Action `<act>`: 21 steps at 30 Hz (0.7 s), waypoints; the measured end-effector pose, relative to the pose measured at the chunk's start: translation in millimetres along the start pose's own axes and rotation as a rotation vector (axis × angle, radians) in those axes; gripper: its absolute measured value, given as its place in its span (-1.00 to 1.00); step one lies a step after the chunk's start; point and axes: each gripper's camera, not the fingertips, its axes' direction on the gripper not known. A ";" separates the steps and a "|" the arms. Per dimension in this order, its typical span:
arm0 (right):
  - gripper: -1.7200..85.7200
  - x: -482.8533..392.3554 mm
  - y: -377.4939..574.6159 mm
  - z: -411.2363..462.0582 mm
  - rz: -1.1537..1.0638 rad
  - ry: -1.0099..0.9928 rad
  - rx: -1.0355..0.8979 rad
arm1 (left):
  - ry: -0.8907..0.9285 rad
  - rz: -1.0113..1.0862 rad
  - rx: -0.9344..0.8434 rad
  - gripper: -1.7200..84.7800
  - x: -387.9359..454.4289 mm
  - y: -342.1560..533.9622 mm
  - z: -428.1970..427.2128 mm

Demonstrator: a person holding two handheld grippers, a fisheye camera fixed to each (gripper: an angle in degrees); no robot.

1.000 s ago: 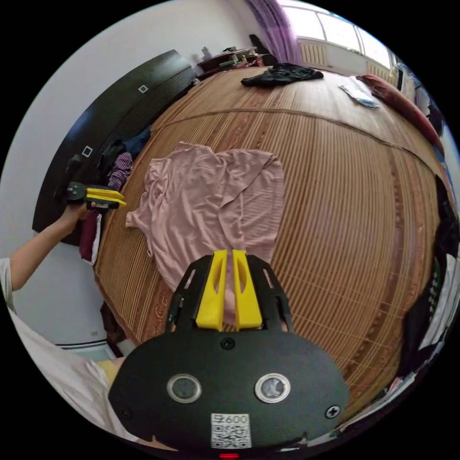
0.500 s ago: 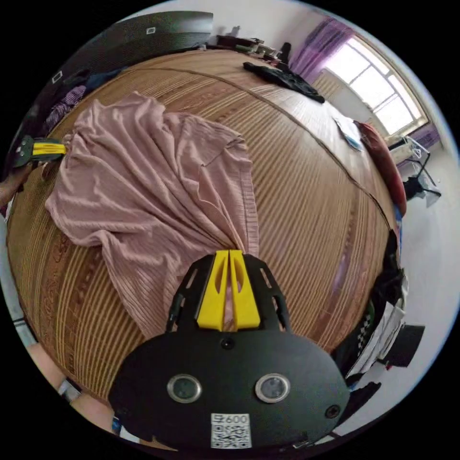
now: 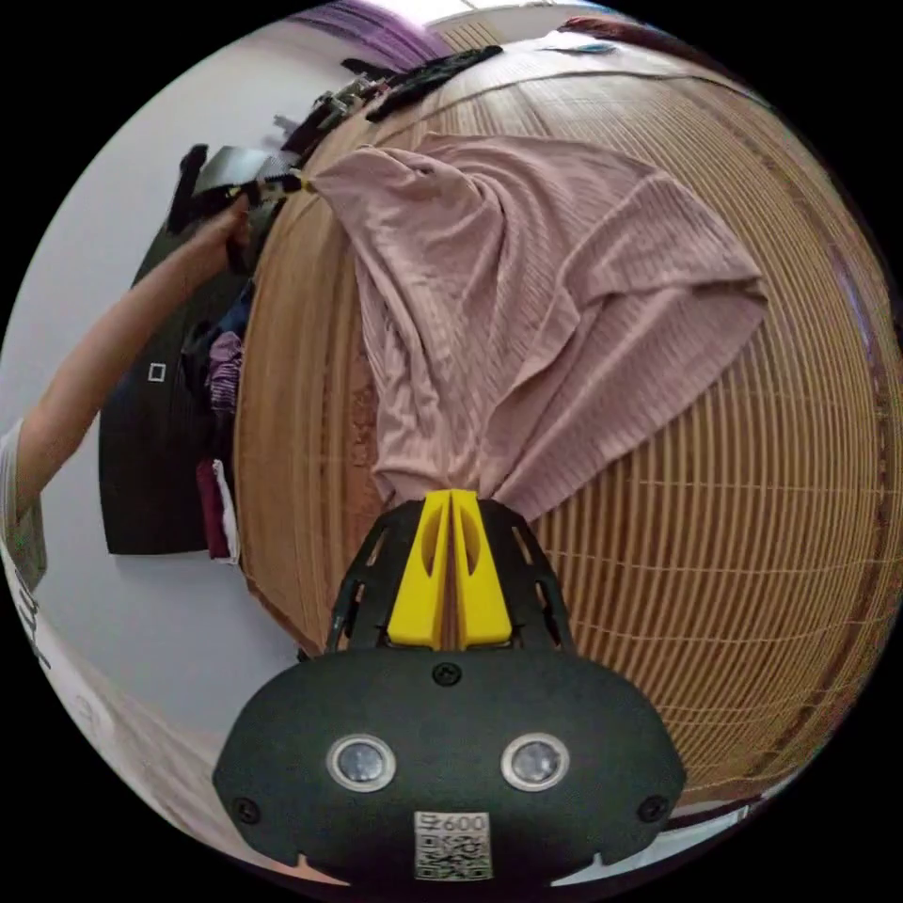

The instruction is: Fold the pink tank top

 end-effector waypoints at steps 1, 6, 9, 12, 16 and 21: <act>-0.98 -8.1 -7.2 -13.6 -0.053 -0.063 0.044 | 0.072 -0.035 -0.036 -0.87 -23.0 19.2 -2.5; -0.98 -6.0 -57.3 -71.8 -0.249 0.150 0.197 | -0.201 0.294 -0.185 -0.83 0.4 112.7 -30.4; -0.98 31.8 -105.9 -85.4 -0.243 0.264 0.208 | 0.061 0.287 -0.091 -0.82 36.4 151.9 -66.9; -0.98 65.2 -147.7 -69.5 -0.256 0.323 0.063 | 0.382 0.343 -0.069 -0.85 96.6 172.2 -80.4; -0.98 77.4 -157.0 -54.6 -0.446 0.351 -0.196 | 0.503 0.338 -0.242 -0.89 135.4 205.7 -52.3; -0.98 110.9 -124.8 -80.8 -0.438 0.635 -0.271 | 0.272 0.256 -0.273 -0.88 61.5 250.1 -72.5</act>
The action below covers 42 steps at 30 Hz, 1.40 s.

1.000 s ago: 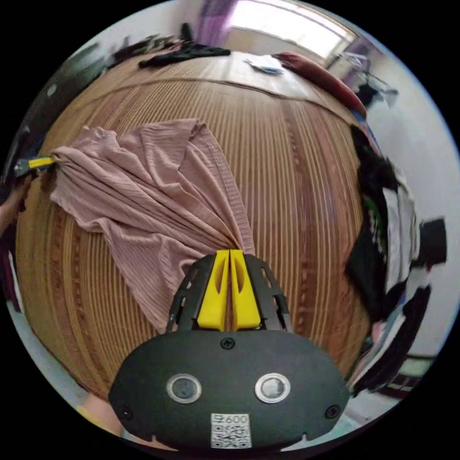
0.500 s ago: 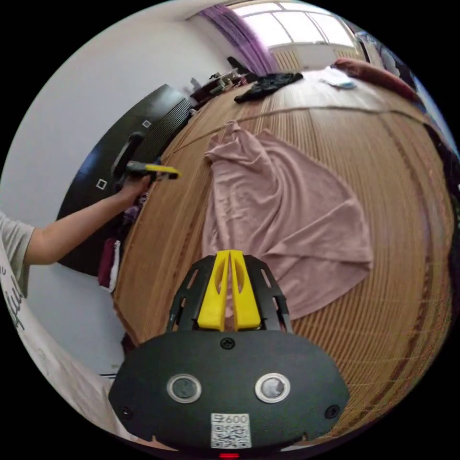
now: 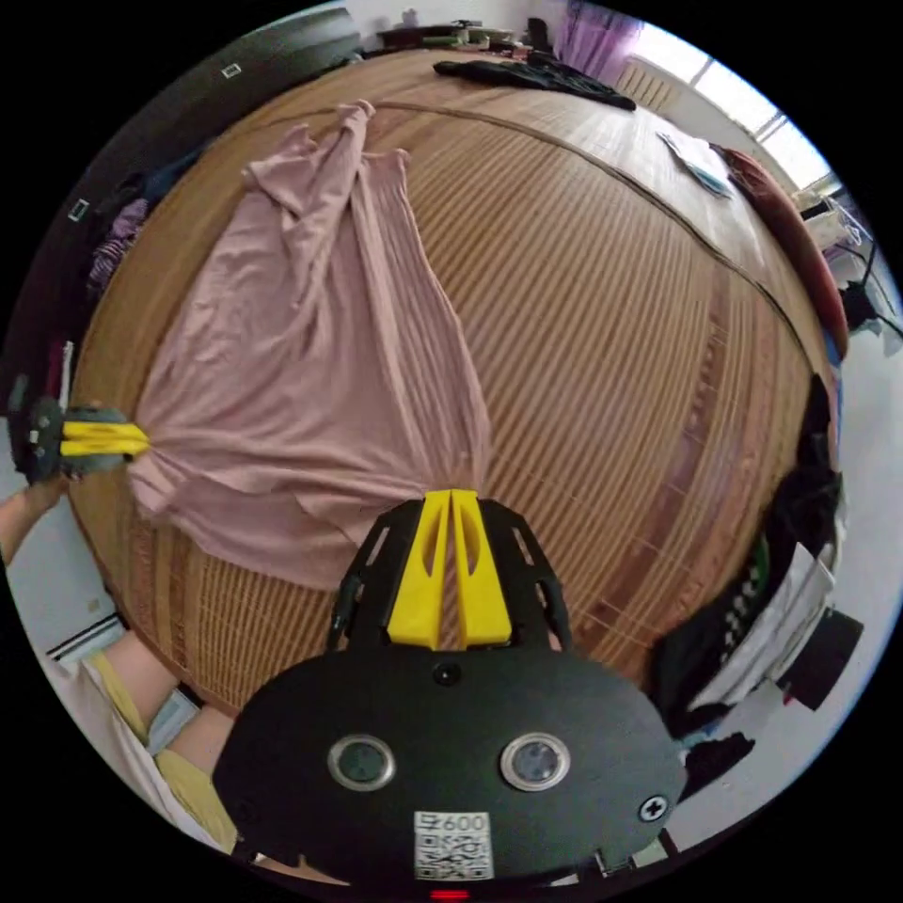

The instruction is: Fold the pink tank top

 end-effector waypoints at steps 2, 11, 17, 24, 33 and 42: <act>-0.97 -1.9 23.6 -5.0 -0.028 -0.032 0.024 | -0.056 -0.062 -0.044 -0.85 -27.3 21.3 -13.6; -0.83 -159.9 80.0 -33.9 -0.575 -0.091 0.261 | 0.029 -0.170 0.086 -0.75 -54.1 66.1 -56.6; -0.93 -179.6 76.2 27.3 -0.476 -0.029 0.163 | -0.004 -0.004 0.067 -0.71 -13.0 66.8 -13.7; -0.98 -145.6 91.5 -8.0 -0.342 -0.104 0.298 | -0.150 0.034 -0.053 -0.77 -15.9 80.7 48.6; -0.98 -102.7 117.0 -2.1 -0.051 -0.081 0.349 | -0.162 0.062 0.041 -0.93 -16.8 115.5 95.5; -0.84 -181.3 150.4 -20.5 -0.318 0.010 0.580 | -0.008 0.023 0.229 -0.94 -12.2 136.6 70.1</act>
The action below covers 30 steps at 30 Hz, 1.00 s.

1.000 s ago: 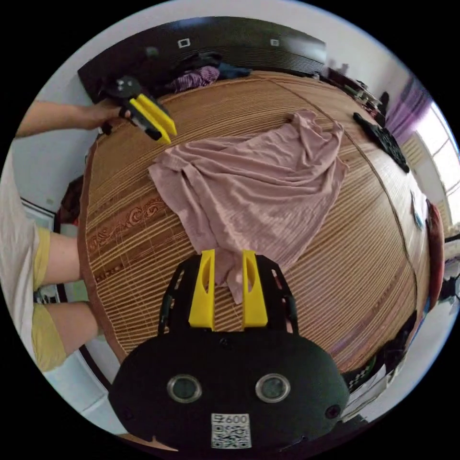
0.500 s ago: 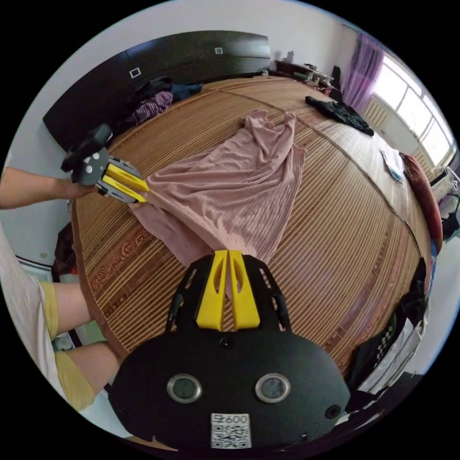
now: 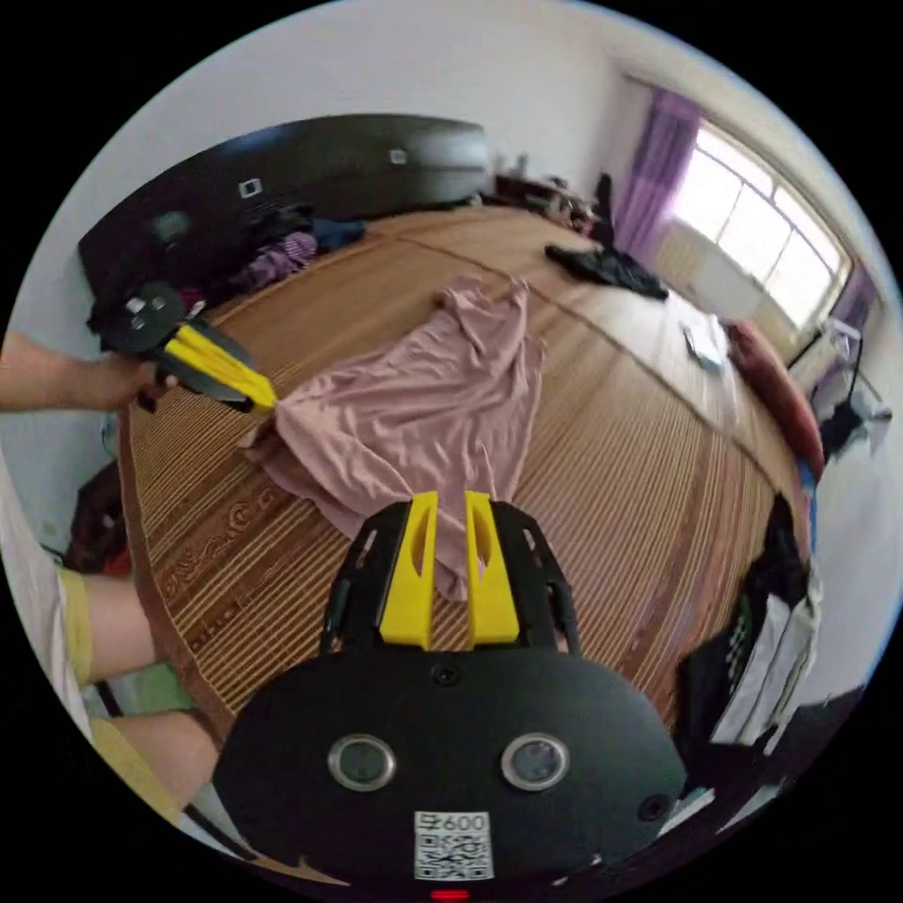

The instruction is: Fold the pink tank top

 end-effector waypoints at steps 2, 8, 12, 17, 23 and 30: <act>-0.78 -28.4 -17.2 -3.9 -0.099 -0.103 0.036 | 0.033 0.015 0.018 -0.94 2.0 0.5 2.7; -0.89 -68.7 -53.0 60.4 -0.282 -0.176 -0.032 | 0.044 0.080 0.066 -0.93 2.2 16.1 26.4; -0.97 -33.8 -60.5 67.1 -0.117 -0.303 0.014 | 0.029 0.070 0.122 -0.86 -6.9 44.3 43.2; -0.98 2.2 -63.6 64.2 0.098 -0.293 0.048 | 0.035 0.020 0.051 -0.63 -2.3 69.6 97.4; -0.98 23.3 -74.7 78.3 0.228 -0.333 0.046 | -0.100 -0.046 0.002 -0.60 24.4 72.7 162.5; -0.98 42.9 -87.1 102.2 0.317 -0.369 0.061 | -0.144 -0.108 -0.161 -0.63 39.2 62.7 273.7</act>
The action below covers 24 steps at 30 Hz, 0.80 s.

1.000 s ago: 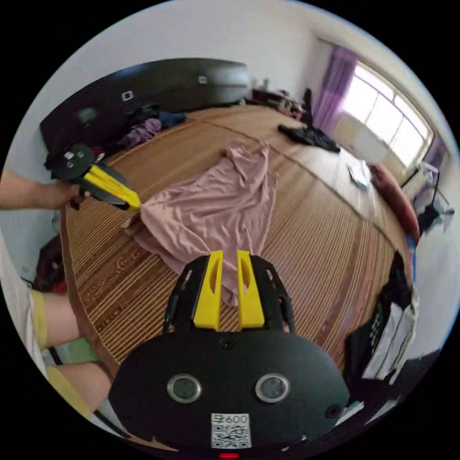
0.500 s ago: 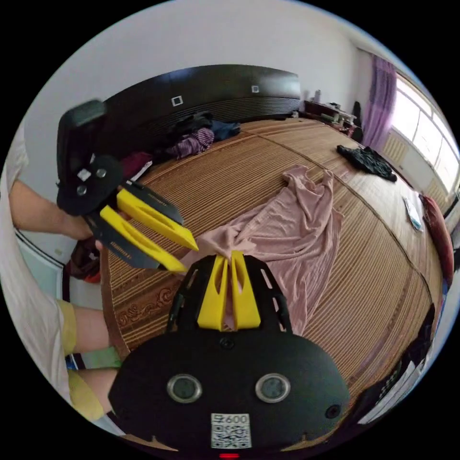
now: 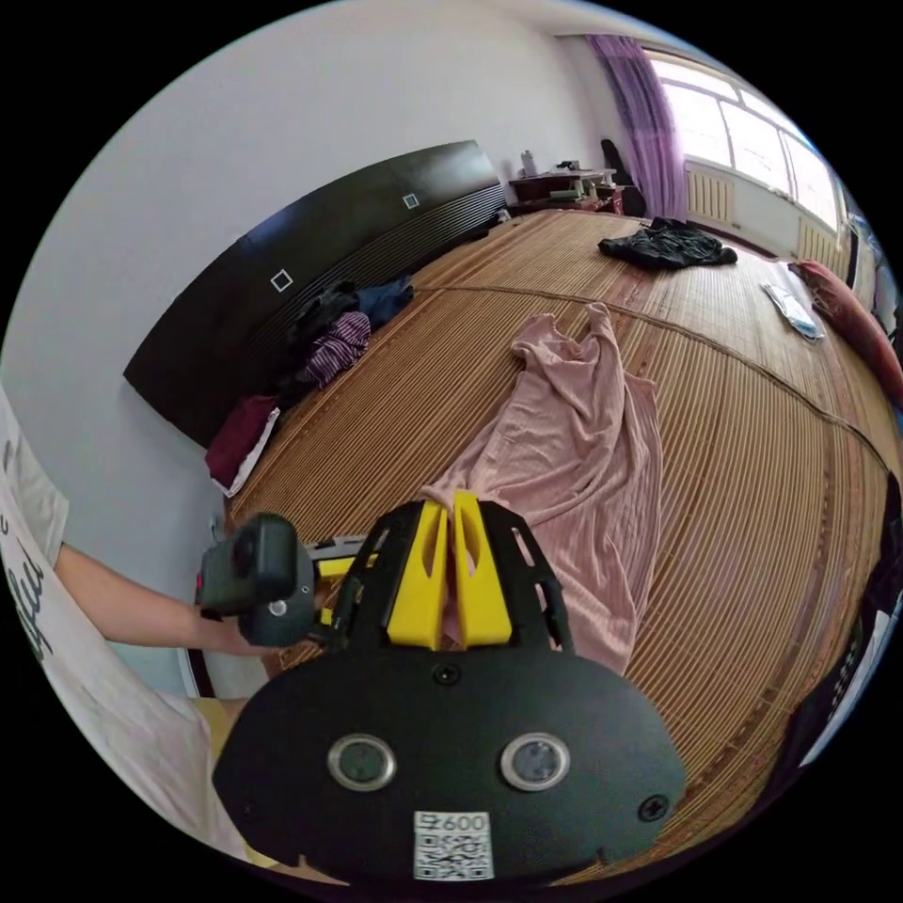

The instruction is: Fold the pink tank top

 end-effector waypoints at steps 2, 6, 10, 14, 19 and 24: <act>-0.98 6.6 -2.6 2.7 0.015 0.010 0.007 | -0.012 -0.019 0.014 -0.71 2.0 2.0 11.5; -0.98 25.6 -2.8 9.2 0.049 0.020 0.012 | -0.100 -0.045 0.091 -0.91 4.0 16.8 8.3; -0.98 49.9 7.0 15.7 0.090 0.020 0.006 | -0.129 -0.112 0.168 -0.94 -7.4 40.6 -21.4; -0.98 65.5 19.1 19.1 0.110 -0.038 0.024 | -0.186 -0.133 0.264 -0.94 -9.2 63.7 -61.6; -0.98 60.1 42.4 30.8 0.011 -0.094 0.003 | -0.192 -0.159 0.303 -0.95 -4.4 84.1 -95.3; -0.97 45.7 63.4 51.7 -0.073 -0.090 -0.080 | -0.138 -0.205 0.271 -0.95 -4.3 90.3 -95.8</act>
